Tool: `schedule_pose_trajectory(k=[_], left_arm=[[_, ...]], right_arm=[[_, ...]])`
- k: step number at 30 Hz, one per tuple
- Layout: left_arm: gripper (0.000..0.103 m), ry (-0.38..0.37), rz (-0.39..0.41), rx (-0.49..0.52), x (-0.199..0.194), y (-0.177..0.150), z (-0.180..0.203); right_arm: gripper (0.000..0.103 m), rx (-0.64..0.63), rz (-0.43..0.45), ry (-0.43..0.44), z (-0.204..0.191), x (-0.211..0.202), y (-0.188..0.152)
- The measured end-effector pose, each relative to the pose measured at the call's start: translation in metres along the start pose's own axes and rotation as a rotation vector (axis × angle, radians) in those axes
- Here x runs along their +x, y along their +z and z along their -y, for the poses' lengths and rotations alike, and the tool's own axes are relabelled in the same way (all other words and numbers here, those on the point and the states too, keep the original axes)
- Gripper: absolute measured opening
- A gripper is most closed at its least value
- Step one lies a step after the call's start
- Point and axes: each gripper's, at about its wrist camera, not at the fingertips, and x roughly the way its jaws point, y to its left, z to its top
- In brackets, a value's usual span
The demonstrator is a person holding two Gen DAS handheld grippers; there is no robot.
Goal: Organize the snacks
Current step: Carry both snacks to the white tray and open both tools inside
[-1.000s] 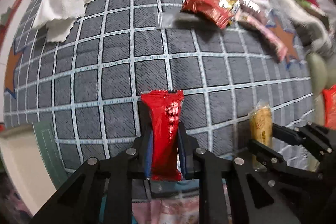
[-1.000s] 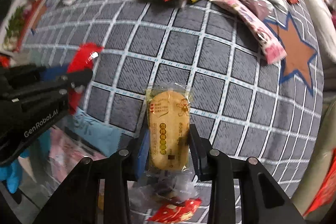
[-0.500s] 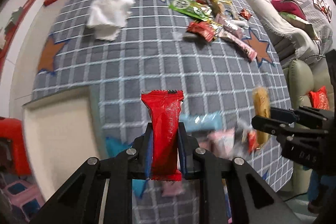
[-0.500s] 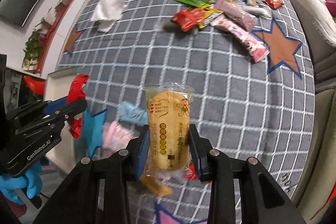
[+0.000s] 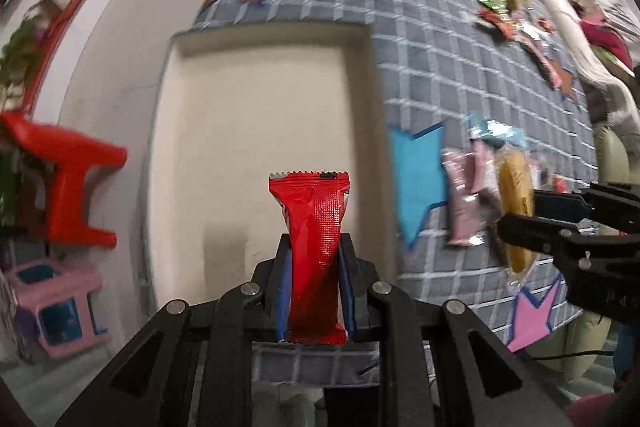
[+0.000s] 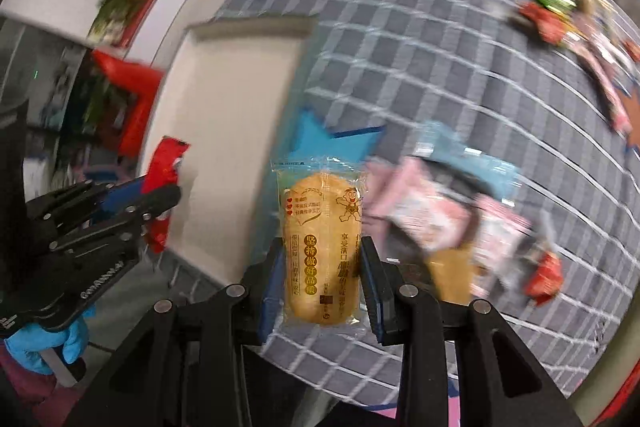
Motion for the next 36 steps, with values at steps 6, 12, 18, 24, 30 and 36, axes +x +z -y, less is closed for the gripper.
schedule_pose_trajectory(k=[6,12,18,24,30,36], left_arm=[[0.023,0.004,-0.049,-0.052,0.017,-0.017,-0.032],[0.023,-0.002,-0.095,-0.077,0.031,-0.027,-0.044],[0.048,0.002,-0.108,-0.069,0.036,-0.030,-0.044],[0.077,0.028,-0.084,-0.053,0.030,-0.028,-0.037],[0.077,-0.001,-0.061,0.035,0.020,-0.009,-0.010],[0.078,-0.079,-0.048,0.170,0.015,0.016,0.046]], right_arm=[[0.037,-0.109,-0.074,0.028,-0.050,0.038,0.019],[0.037,-0.125,-0.142,0.035,-0.064,0.073,0.030],[0.037,-0.105,-0.188,0.038,-0.065,0.086,0.037],[0.075,-0.079,-0.172,0.025,-0.056,0.080,0.036],[0.102,0.057,-0.117,-0.008,-0.005,0.053,0.028],[0.102,0.328,-0.079,-0.044,0.086,0.028,-0.010]])
